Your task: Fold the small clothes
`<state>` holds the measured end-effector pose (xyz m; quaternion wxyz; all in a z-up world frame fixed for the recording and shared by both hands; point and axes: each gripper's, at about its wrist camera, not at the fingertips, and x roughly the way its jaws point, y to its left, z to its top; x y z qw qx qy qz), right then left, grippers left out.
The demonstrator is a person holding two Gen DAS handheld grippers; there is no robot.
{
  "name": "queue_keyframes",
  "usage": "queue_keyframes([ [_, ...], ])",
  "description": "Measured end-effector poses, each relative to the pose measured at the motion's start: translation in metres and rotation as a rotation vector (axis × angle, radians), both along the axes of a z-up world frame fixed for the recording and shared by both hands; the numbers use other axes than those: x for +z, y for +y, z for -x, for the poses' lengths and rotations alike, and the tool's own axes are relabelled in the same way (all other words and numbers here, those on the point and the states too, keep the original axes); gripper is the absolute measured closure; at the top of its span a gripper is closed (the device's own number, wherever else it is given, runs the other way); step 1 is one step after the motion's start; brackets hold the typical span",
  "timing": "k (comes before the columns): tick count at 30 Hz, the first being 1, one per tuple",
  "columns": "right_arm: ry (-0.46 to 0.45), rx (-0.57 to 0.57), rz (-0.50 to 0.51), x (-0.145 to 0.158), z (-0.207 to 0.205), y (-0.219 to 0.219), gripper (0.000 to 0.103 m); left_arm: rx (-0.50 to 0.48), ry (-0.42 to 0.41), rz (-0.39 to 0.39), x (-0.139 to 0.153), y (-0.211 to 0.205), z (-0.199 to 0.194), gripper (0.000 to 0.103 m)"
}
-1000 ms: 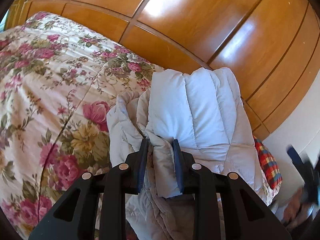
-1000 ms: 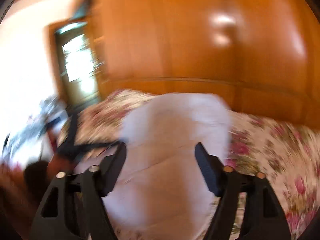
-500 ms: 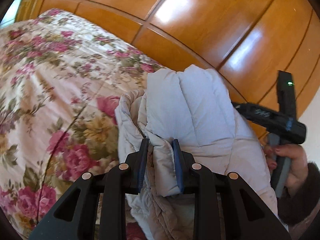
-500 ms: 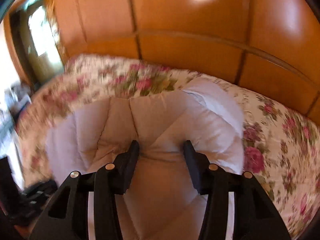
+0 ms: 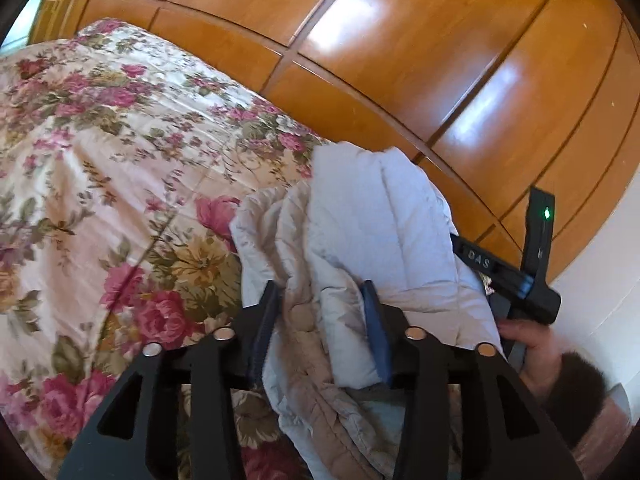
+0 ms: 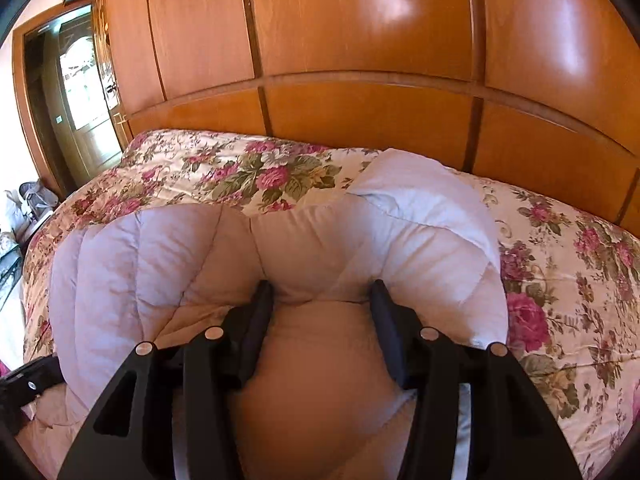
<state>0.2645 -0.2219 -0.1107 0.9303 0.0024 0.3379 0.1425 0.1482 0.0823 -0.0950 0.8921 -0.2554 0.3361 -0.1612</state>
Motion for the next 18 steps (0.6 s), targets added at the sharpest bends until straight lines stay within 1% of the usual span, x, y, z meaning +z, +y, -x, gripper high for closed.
queue_keyframes([
  [2, -0.008, -0.003, 0.008, 0.005, 0.003, 0.000, 0.051, 0.032, -0.015, 0.021, 0.010, 0.007, 0.005, 0.059],
  [4, -0.025, -0.012, 0.014, 0.013, 0.010, 0.000, 0.043, 0.085, -0.057, 0.013, 0.029, 0.014, 0.016, 0.059],
  [5, -0.040, -0.013, 0.006, 0.017, 0.016, -0.001, 0.041, 0.097, -0.083, 0.012, 0.039, 0.015, 0.020, 0.059],
  [6, -0.054, -0.014, -0.007, 0.022, 0.022, -0.002, 0.040, 0.095, -0.111, 0.006, 0.051, 0.014, 0.024, 0.059],
  [8, -0.079, -0.021, -0.057, 0.032, 0.041, -0.010, 0.040, 0.070, -0.138, -0.029, 0.070, 0.006, 0.027, 0.059],
  [10, -0.084, -0.048, -0.095, 0.039, 0.057, -0.019, 0.040, 0.015, -0.178, -0.093, 0.091, -0.015, 0.025, 0.059],
  [11, -0.084, -0.066, -0.108, 0.040, 0.063, -0.023, 0.040, -0.005, -0.193, -0.128, 0.097, -0.024, 0.025, 0.059],
  [13, -0.074, -0.073, -0.125, 0.042, 0.076, -0.029, 0.041, -0.035, -0.216, -0.256, 0.106, -0.053, 0.017, 0.059],
  [14, -0.062, -0.070, -0.125, 0.041, 0.080, -0.029, 0.043, -0.046, -0.213, -0.308, 0.106, -0.066, 0.011, 0.059],
  [15, -0.053, -0.062, -0.120, 0.039, 0.084, -0.028, 0.047, -0.069, -0.205, -0.339, 0.103, -0.078, 0.004, 0.059],
  [16, -0.052, -0.053, -0.111, 0.039, 0.087, -0.027, 0.048, -0.085, -0.195, -0.370, 0.096, -0.088, -0.004, 0.059],
  [17, -0.052, -0.046, -0.092, 0.037, 0.089, -0.024, 0.048, -0.079, -0.169, -0.434, 0.086, -0.095, -0.013, 0.059],
  [18, -0.053, -0.041, -0.066, 0.035, 0.091, -0.021, 0.048, -0.067, -0.141, -0.476, 0.077, -0.097, -0.018, 0.059],
])
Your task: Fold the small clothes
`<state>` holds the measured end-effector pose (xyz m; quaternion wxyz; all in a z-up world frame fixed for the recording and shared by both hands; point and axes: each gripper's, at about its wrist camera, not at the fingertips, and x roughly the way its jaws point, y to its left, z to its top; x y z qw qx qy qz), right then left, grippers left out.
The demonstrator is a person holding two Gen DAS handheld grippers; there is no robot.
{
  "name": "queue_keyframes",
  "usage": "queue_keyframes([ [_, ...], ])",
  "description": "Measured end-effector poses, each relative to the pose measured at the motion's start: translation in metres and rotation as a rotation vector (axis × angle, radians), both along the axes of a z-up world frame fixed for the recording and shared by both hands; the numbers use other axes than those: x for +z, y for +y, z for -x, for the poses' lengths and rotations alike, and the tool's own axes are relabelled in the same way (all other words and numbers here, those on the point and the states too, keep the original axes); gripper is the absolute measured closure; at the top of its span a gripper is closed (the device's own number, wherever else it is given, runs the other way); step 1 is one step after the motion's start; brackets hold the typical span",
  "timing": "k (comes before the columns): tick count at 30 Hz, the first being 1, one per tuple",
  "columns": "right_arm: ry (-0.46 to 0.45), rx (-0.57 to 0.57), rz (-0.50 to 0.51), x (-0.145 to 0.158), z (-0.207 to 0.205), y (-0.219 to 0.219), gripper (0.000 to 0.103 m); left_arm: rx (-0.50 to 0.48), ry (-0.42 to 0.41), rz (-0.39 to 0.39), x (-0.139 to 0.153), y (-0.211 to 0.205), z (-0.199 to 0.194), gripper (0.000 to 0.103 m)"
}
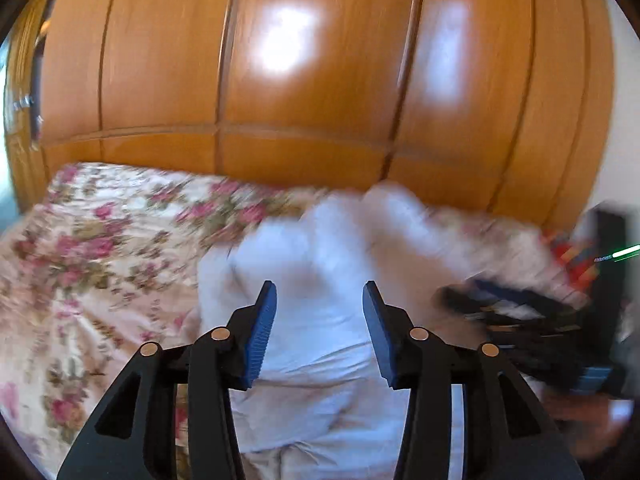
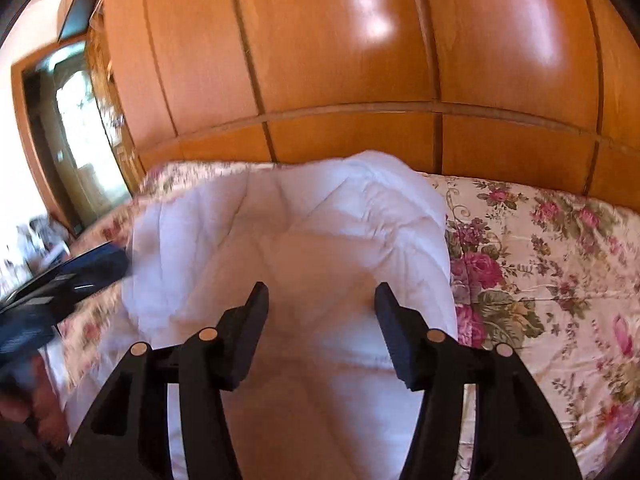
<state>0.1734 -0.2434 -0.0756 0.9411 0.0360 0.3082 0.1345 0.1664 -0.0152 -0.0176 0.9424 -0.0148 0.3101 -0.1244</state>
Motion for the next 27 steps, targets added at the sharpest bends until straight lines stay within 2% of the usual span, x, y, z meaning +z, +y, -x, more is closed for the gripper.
queue_keyframes([
  [1, 0.001, 0.008, 0.026, -0.003, 0.001, 0.003, 0.048, 0.024, 0.033, -0.021, -0.013, 0.003, -0.006, 0.059],
  [2, 0.008, 0.016, 0.034, -0.006, 0.001, 0.004, 0.048, 0.038, 0.058, -0.008, -0.024, 0.007, -0.009, 0.059],
  [3, 0.031, 0.030, 0.027, -0.010, -0.001, 0.004, 0.047, 0.052, 0.074, 0.040, -0.038, 0.018, -0.008, 0.059],
  [6, 0.047, 0.052, 0.018, -0.020, -0.003, 0.008, 0.045, 0.082, 0.057, 0.084, -0.057, 0.028, 0.003, 0.059],
  [8, 0.030, 0.059, 0.095, -0.030, -0.005, 0.016, 0.044, 0.087, 0.034, 0.068, -0.067, 0.025, 0.008, 0.059],
  [9, 0.023, 0.060, 0.118, -0.036, -0.007, 0.017, 0.043, 0.084, 0.027, 0.060, -0.069, 0.023, 0.006, 0.059],
  [14, 0.026, 0.037, 0.084, -0.044, -0.010, 0.009, 0.043, 0.059, 0.060, 0.047, -0.074, 0.018, -0.008, 0.059],
  [18, 0.019, 0.017, 0.099, -0.038, -0.002, 0.011, 0.042, 0.065, 0.063, 0.045, -0.072, 0.019, -0.003, 0.059],
  [27, 0.015, -0.025, 0.029, -0.024, 0.032, 0.002, 0.036, 0.092, 0.063, 0.082, -0.062, 0.024, 0.017, 0.059],
])
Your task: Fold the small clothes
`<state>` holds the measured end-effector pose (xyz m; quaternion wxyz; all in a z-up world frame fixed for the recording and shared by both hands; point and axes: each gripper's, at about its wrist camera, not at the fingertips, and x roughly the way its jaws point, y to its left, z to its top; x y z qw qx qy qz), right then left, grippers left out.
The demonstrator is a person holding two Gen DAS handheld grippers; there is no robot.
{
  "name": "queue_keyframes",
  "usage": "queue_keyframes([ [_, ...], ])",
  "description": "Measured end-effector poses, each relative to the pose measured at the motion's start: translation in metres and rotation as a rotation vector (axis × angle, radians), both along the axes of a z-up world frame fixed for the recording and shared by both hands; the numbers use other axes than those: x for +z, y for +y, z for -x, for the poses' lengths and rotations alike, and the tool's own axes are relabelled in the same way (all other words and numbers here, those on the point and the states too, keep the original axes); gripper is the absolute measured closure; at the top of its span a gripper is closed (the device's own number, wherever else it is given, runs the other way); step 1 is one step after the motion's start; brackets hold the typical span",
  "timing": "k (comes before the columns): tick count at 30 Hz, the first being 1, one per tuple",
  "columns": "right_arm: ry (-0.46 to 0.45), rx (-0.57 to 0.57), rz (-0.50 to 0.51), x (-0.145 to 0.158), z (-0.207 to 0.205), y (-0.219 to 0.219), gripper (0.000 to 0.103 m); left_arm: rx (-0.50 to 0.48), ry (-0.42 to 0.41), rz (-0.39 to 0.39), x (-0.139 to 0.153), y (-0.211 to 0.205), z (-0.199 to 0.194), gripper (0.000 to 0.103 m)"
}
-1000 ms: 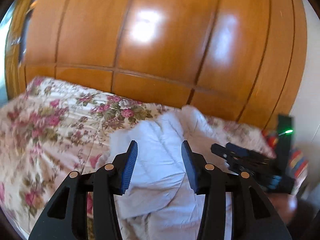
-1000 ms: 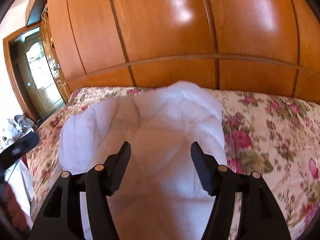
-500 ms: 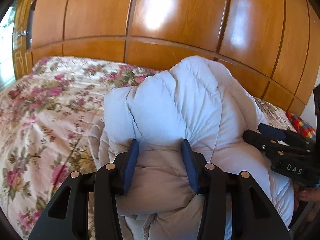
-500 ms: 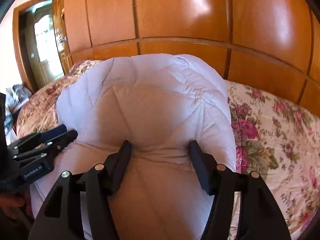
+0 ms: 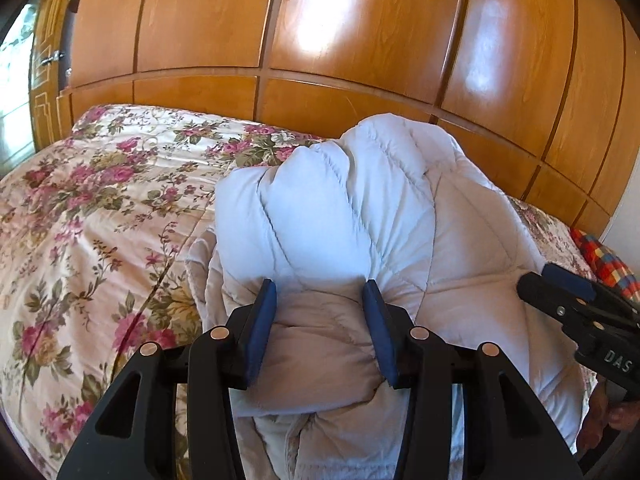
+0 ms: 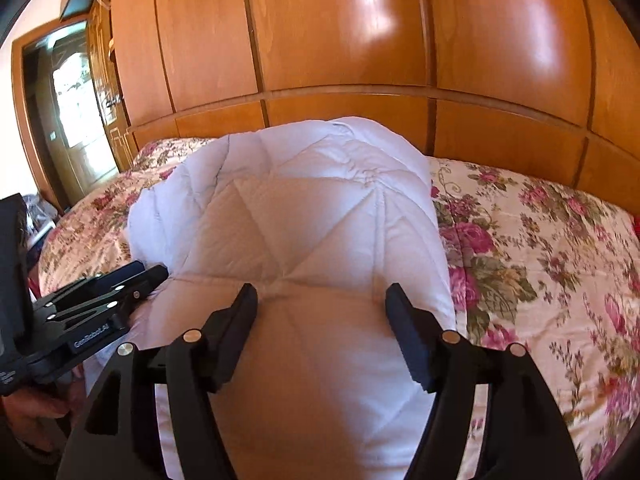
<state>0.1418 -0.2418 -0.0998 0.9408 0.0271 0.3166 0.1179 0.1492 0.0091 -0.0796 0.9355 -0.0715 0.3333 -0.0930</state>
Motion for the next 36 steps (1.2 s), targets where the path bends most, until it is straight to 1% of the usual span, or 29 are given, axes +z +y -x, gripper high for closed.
queue_keyframes([
  [3, 0.003, -0.005, -0.040, 0.003, 0.017, -0.008, 0.031, -0.003, -0.001, 0.010, 0.003, 0.003, 0.010, 0.059],
  [7, 0.024, -0.011, -0.052, -0.001, 0.036, -0.016, 0.029, -0.001, 0.004, 0.021, 0.006, 0.007, 0.021, 0.059],
  [11, 0.072, -0.040, -0.089, -0.007, 0.050, -0.028, 0.027, -0.003, -0.002, 0.024, 0.011, 0.012, 0.036, 0.059],
  [12, 0.088, -0.049, -0.090, -0.009, 0.055, -0.030, 0.026, 0.000, -0.003, 0.020, 0.012, 0.013, 0.039, 0.057],
  [13, 0.100, -0.055, -0.093, -0.011, 0.058, -0.033, 0.025, 0.011, -0.002, 0.014, 0.012, 0.015, 0.044, 0.046],
  [14, 0.112, -0.060, -0.103, -0.014, 0.062, -0.036, 0.025, 0.021, 0.005, 0.016, 0.010, 0.018, 0.048, 0.042],
  [15, 0.120, -0.064, -0.111, -0.017, 0.065, -0.037, 0.025, 0.017, 0.017, 0.030, 0.006, 0.021, 0.050, 0.042],
  [16, 0.136, -0.067, -0.108, -0.021, 0.067, -0.037, 0.026, 0.013, 0.028, 0.040, 0.001, 0.022, 0.051, 0.042],
  [18, 0.154, -0.066, -0.060, -0.030, 0.064, -0.034, 0.026, 0.007, 0.043, 0.044, -0.008, 0.020, 0.050, 0.042],
  [20, 0.148, -0.084, -0.013, -0.033, 0.060, -0.032, 0.030, 0.010, 0.036, 0.025, -0.007, 0.016, 0.053, 0.042],
  [21, 0.143, -0.104, 0.002, -0.033, 0.059, -0.035, 0.035, 0.006, 0.033, 0.018, -0.006, 0.014, 0.056, 0.042],
  [23, 0.142, -0.130, 0.030, -0.032, 0.057, -0.039, 0.035, 0.001, 0.037, 0.016, -0.006, 0.011, 0.059, 0.043],
  [24, 0.146, -0.131, 0.034, -0.034, 0.055, -0.041, 0.034, 0.003, 0.049, 0.038, -0.009, 0.013, 0.062, 0.043],
  [25, 0.164, -0.120, 0.015, -0.038, 0.052, -0.044, 0.034, 0.007, 0.060, 0.061, -0.014, 0.014, 0.063, 0.043],
  [28, 0.204, -0.119, -0.085, -0.054, 0.047, -0.054, 0.029, -0.003, 0.060, 0.078, -0.027, 0.016, 0.062, 0.043],
  [29, 0.210, -0.124, -0.119, -0.057, 0.047, -0.057, 0.029, -0.006, 0.051, 0.077, -0.030, 0.017, 0.062, 0.043],
  [30, 0.213, -0.131, -0.174, -0.060, 0.049, -0.062, 0.028, -0.011, 0.036, 0.059, -0.031, 0.015, 0.063, 0.043],
  [31, 0.214, -0.136, -0.201, -0.060, 0.051, -0.064, 0.028, -0.013, 0.024, 0.056, -0.030, 0.015, 0.065, 0.043],
  [32, 0.212, -0.137, -0.221, -0.059, 0.053, -0.066, 0.028, -0.013, 0.018, 0.066, -0.029, 0.017, 0.066, 0.043],
  [34, 0.202, -0.134, -0.227, -0.054, 0.057, -0.066, 0.023, -0.014, 0.009, 0.119, -0.028, 0.024, 0.067, 0.042],
  [35, 0.201, -0.138, -0.224, -0.051, 0.059, -0.066, 0.021, -0.012, 0.012, 0.143, -0.027, 0.028, 0.068, 0.039],
  [36, 0.200, -0.145, -0.223, -0.048, 0.060, -0.066, 0.021, -0.003, 0.021, 0.167, -0.026, 0.033, 0.068, 0.034],
])
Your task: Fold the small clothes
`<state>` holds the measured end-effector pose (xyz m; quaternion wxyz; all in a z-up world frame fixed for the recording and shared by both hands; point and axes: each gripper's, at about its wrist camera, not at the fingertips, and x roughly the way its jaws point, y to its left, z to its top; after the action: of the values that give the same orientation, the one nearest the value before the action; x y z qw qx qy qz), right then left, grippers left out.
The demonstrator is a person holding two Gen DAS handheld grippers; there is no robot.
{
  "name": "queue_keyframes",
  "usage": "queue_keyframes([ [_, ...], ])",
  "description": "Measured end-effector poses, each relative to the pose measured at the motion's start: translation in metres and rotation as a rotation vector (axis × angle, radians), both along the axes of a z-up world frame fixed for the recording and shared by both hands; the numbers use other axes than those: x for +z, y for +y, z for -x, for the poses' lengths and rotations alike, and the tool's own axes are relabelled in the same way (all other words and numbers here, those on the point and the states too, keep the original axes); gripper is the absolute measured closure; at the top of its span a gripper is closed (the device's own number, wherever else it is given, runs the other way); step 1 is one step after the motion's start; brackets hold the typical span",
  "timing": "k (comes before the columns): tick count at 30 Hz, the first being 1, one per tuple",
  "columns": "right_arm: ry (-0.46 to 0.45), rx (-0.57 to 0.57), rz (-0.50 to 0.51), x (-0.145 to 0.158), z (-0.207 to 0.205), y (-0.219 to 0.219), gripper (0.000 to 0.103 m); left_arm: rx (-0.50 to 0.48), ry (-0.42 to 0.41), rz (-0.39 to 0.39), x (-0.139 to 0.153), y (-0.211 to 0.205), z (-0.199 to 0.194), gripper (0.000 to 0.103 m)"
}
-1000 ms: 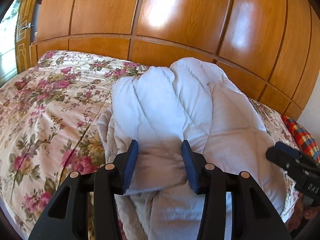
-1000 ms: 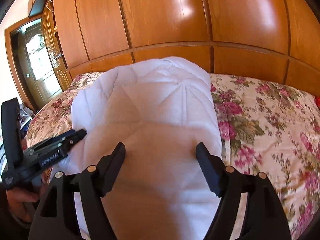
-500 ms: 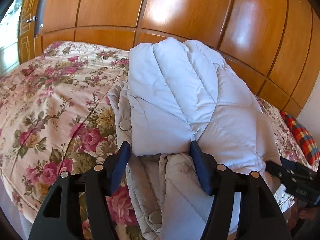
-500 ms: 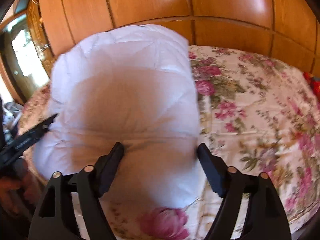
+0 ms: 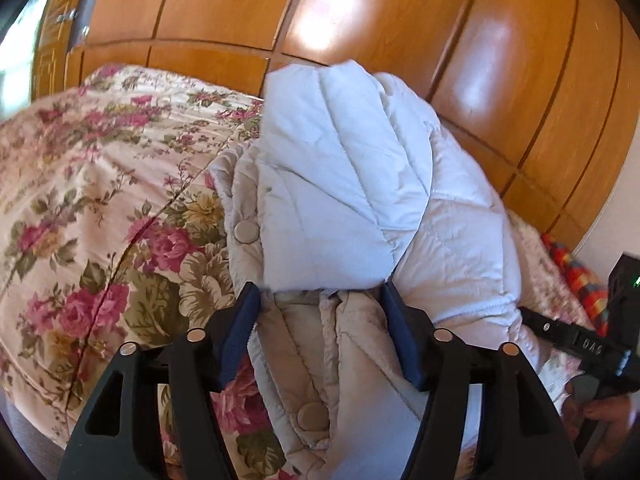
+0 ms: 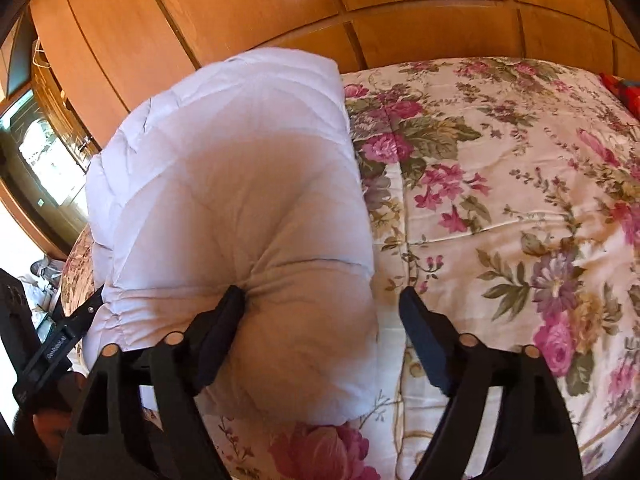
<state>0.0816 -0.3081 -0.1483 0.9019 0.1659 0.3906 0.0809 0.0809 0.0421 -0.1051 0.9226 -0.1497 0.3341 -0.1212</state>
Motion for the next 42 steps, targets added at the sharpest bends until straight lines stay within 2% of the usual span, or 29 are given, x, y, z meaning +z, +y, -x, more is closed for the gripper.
queue_keyframes([
  [1, -0.004, -0.003, -0.001, 0.003, 0.002, -0.001, 0.021, 0.020, 0.020, 0.017, 0.001, 0.006, 0.000, 0.023],
  [2, -0.008, -0.003, 0.000, 0.006, 0.002, -0.002, 0.020, 0.025, 0.029, 0.037, 0.001, 0.010, 0.000, 0.021],
  [5, -0.023, -0.009, -0.014, 0.013, 0.008, -0.005, 0.017, 0.016, 0.071, 0.153, 0.001, 0.029, 0.001, 0.020],
  [11, -0.037, -0.026, -0.090, 0.024, 0.015, -0.014, 0.016, 0.015, 0.090, 0.203, 0.010, 0.041, 0.008, 0.018],
  [17, -0.072, 0.011, -0.115, 0.042, 0.013, -0.010, 0.010, -0.007, 0.105, 0.351, 0.024, 0.052, -0.005, 0.018],
  [20, -0.085, 0.029, -0.098, 0.049, 0.010, -0.004, 0.010, -0.010, 0.083, 0.364, 0.036, 0.052, -0.020, 0.014],
  [24, -0.094, 0.036, -0.085, 0.054, 0.005, 0.000, 0.009, -0.002, 0.109, 0.267, 0.045, 0.043, -0.053, 0.013],
  [27, -0.094, 0.042, -0.076, 0.056, 0.003, 0.002, 0.009, 0.007, 0.193, 0.198, 0.032, 0.041, -0.077, 0.013],
  [29, -0.095, 0.044, -0.060, 0.056, 0.002, 0.002, 0.009, 0.001, 0.252, 0.204, 0.017, 0.043, -0.084, 0.013],
  [32, -0.088, 0.038, -0.055, 0.054, -0.001, 0.000, 0.009, 0.001, 0.328, 0.350, -0.014, 0.058, -0.088, 0.013],
  [34, -0.080, 0.032, -0.060, 0.053, -0.003, 0.000, 0.009, 0.006, 0.350, 0.405, -0.028, 0.065, -0.088, 0.013],
  [39, -0.077, 0.053, -0.029, 0.051, -0.013, -0.002, 0.009, -0.040, 0.333, 0.406, -0.032, 0.067, -0.088, 0.017],
  [40, -0.073, 0.053, -0.028, 0.050, -0.016, -0.003, 0.009, -0.054, 0.336, 0.423, -0.033, 0.067, -0.090, 0.024],
  [41, -0.069, 0.048, -0.031, 0.050, -0.019, -0.006, 0.009, -0.082, 0.339, 0.452, -0.035, 0.067, -0.093, 0.036],
  [42, -0.065, 0.037, -0.042, 0.050, -0.023, -0.010, 0.009, -0.102, 0.344, 0.477, -0.035, 0.067, -0.095, 0.043],
])
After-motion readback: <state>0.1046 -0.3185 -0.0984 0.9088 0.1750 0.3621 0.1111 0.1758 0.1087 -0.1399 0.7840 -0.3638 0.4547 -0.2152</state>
